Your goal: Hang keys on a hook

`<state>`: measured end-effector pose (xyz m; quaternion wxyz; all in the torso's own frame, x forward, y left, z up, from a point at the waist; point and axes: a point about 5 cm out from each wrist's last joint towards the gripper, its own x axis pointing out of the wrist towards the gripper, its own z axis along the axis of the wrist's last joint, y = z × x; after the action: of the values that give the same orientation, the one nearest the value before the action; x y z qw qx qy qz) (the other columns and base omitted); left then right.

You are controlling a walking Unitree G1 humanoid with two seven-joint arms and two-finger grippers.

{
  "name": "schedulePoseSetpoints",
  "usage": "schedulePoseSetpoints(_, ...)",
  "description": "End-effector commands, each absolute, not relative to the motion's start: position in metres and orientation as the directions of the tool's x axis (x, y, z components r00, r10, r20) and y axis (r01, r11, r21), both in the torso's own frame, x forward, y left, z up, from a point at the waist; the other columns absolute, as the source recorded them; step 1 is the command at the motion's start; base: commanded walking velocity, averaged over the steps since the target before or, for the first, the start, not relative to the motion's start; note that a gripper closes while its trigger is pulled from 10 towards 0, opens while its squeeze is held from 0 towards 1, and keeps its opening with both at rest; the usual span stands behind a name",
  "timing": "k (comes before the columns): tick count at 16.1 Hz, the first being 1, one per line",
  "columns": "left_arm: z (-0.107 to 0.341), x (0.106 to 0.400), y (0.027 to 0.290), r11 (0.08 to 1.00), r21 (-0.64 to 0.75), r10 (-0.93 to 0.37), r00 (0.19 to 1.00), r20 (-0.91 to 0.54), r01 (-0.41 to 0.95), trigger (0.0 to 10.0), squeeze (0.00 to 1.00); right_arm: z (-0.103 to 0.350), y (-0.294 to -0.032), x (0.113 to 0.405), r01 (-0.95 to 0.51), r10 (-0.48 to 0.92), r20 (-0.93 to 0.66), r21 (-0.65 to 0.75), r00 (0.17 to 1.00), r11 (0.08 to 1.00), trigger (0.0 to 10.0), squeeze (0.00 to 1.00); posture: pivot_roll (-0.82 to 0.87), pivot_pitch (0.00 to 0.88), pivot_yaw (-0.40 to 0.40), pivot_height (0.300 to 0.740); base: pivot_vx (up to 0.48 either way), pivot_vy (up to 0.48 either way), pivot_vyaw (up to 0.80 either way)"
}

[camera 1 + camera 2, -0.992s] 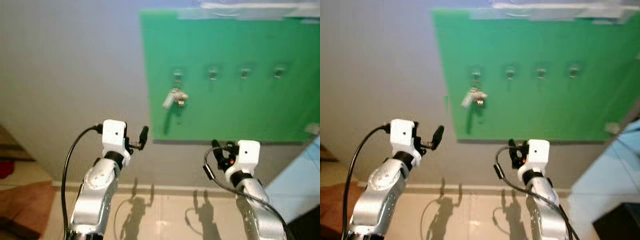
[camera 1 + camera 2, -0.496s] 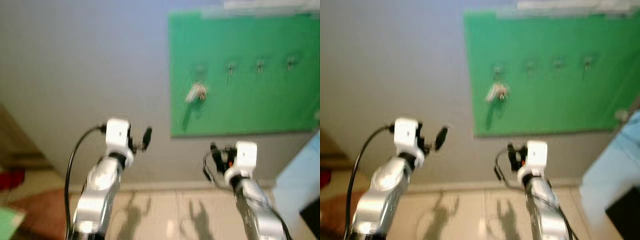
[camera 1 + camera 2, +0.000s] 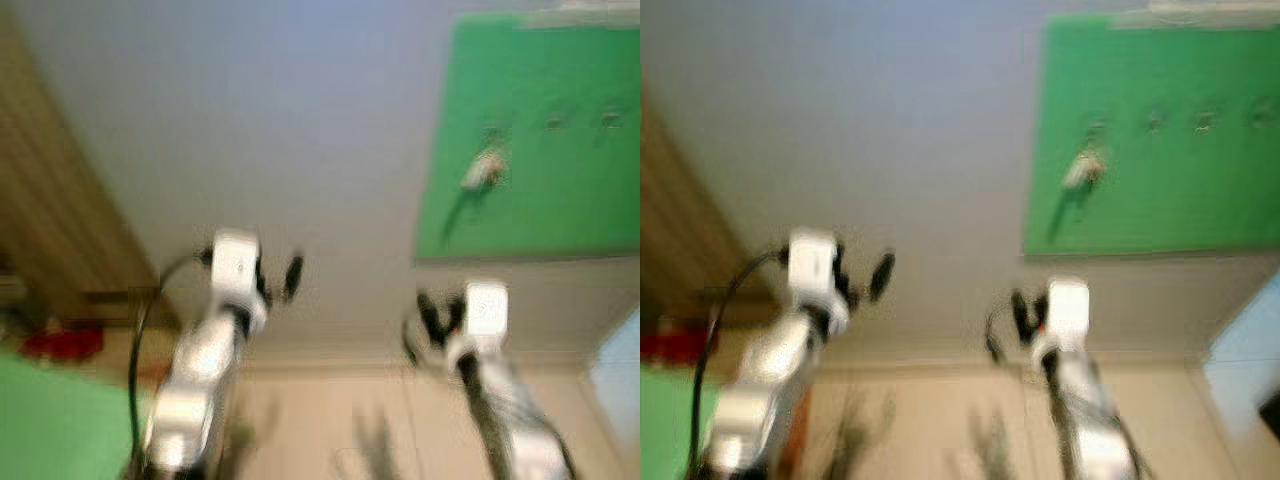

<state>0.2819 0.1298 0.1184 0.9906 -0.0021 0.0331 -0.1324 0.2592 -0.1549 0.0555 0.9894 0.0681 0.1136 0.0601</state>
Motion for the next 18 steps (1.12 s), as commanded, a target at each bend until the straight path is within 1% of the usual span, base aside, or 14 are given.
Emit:
schedulePoseSetpoints(1, 0.118, 0.281, 0.133, 0.969, 0.000, -0.246, 0.967, -0.069, 0.246, 10.0, 0.00, 0.060, -0.153, 0.263, -0.126, 0.153, -0.199, 0.141, 0.968, 0.982, 10.0, 0.00, -0.04, 0.000, 0.033, 0.740, 0.000, 0.000, 0.77)
schedulePoseSetpoints(6, 0.117, 0.281, 0.132, 0.967, 0.003, -0.253, 0.965, -0.071, 0.254, 10.0, 0.00, 0.057, -0.151, 0.264, -0.141, 0.168, -0.204, 0.140, 0.964, 0.980, 10.0, 0.00, -0.03, 0.000, 0.032, 0.740, 0.000, 0.000, 0.76)
schedulePoseSetpoints(9, 0.114, 0.283, 0.134, 0.968, 0.045, -0.242, 0.967, -0.077, 0.246, 10.0, 0.00, 0.054, -0.149, 0.264, -0.156, 0.183, -0.212, 0.138, 0.960, 0.978, 10.0, 0.00, -0.03, 0.000, 0.031, 0.740, 0.000, 0.000, 0.72)
schedulePoseSetpoints(13, 0.118, 0.294, 0.139, 0.975, 0.058, -0.211, 0.976, -0.061, 0.215, 10.0, 0.00, 0.058, -0.147, 0.275, -0.174, 0.198, -0.198, 0.132, 0.960, 0.976, 10.0, 0.00, -0.03, 0.000, 0.026, 0.740, 0.000, 0.000, 0.71)
schedulePoseSetpoints(18, 0.115, 0.290, 0.137, 0.976, 0.058, -0.208, 0.976, -0.062, 0.211, 10.0, 0.00, 0.059, -0.144, 0.276, -0.203, 0.226, -0.194, 0.130, 0.955, 0.970, 10.0, 0.00, -0.02, 0.000, 0.013, 0.740, 0.000, 0.000, 0.70)
